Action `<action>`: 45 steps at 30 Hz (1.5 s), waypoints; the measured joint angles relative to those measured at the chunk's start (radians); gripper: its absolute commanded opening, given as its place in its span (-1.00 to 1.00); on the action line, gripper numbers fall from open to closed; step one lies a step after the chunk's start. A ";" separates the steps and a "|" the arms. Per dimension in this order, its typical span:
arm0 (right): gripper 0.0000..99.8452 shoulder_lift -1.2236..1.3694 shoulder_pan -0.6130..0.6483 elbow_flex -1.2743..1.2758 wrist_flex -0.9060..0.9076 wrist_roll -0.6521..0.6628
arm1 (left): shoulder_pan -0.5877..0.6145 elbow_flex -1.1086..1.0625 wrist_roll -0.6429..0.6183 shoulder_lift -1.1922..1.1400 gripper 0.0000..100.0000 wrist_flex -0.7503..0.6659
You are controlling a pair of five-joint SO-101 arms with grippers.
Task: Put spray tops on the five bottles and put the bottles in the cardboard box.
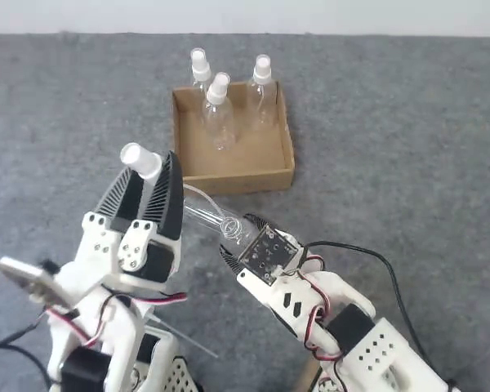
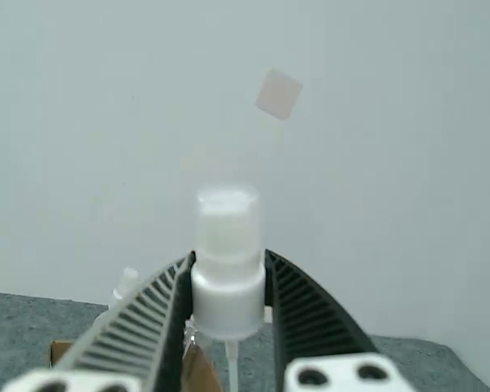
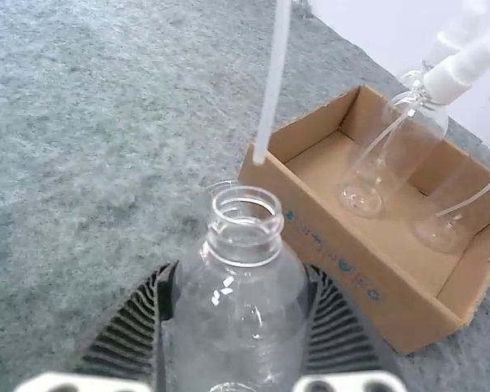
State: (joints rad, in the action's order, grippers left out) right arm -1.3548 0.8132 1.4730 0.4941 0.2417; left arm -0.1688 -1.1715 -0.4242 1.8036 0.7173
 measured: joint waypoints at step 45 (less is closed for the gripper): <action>-0.95 0.000 0.000 0.000 0.000 0.000 | -0.140 -0.155 0.126 0.000 -0.98 0.104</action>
State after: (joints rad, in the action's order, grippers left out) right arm -1.3548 0.8132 1.4730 0.4941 0.2417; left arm -0.3084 -1.3265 -0.2984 1.8036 0.8216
